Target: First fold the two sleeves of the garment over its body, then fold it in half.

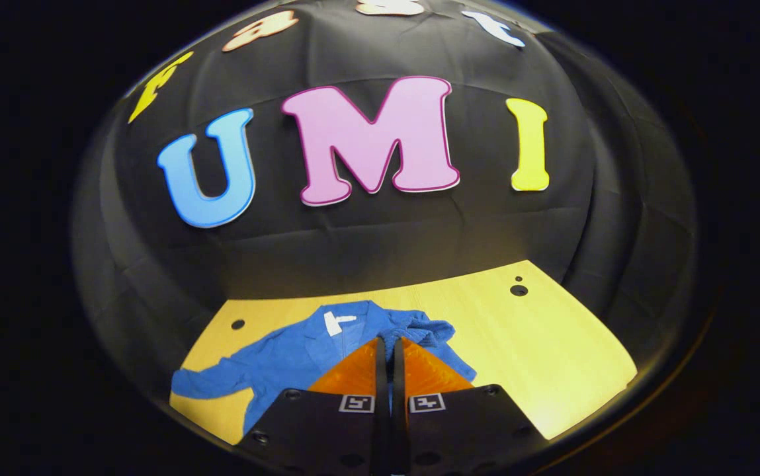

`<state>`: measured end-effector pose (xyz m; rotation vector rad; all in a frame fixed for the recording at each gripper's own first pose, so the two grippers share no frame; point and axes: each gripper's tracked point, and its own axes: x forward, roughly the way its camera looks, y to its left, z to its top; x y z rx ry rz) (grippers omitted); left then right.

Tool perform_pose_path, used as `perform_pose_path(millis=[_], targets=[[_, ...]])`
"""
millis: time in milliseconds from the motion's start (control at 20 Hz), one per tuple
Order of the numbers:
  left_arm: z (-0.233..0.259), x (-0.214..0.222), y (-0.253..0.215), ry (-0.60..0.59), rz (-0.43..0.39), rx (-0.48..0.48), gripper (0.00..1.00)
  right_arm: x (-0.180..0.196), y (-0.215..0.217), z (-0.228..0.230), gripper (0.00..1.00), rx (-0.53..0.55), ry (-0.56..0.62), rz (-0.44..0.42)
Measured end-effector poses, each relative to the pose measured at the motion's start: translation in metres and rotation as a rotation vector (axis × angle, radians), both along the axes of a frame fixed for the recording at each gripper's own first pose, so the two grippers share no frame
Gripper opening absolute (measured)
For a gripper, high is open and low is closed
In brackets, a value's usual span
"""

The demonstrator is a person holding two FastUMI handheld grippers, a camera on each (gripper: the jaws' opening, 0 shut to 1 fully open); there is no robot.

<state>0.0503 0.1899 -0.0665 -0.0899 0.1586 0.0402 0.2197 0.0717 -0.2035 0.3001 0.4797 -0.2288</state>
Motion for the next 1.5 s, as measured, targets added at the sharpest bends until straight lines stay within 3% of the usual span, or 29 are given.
perform_pose_path(millis=[200, 300, 400, 500, 1200, 1400, 1500], targets=[[0.002, 0.009, -0.009, 0.011, 0.001, 0.011, 0.82, 0.039, -0.014, -0.033, 0.04, 0.099, 0.066, -0.070], [0.001, 0.012, -0.017, 0.018, -0.002, 0.023, 0.82, 0.044, -0.025, -0.052, 0.04, 0.017, 0.080, -0.063], [-0.003, 0.014, -0.025, 0.038, -0.008, 0.039, 0.81, 0.035, -0.023, -0.075, 0.04, 0.015, 0.148, -0.038], [-0.007, 0.018, -0.035, 0.057, -0.019, 0.050, 0.82, 0.036, -0.033, -0.077, 0.05, -0.011, 0.133, -0.036], [0.001, 0.049, -0.104, 0.042, -0.142, 0.083, 0.82, -0.037, -0.183, 0.007, 0.05, -0.254, 0.019, -0.186], [0.004, 0.043, -0.102, 0.023, -0.136, 0.095, 0.82, -0.075, -0.245, 0.035, 0.05, -0.350, 0.023, -0.253], [0.000, 0.037, -0.100, 0.025, -0.127, 0.093, 0.81, -0.096, -0.252, 0.040, 0.04, -0.339, 0.024, -0.288]])
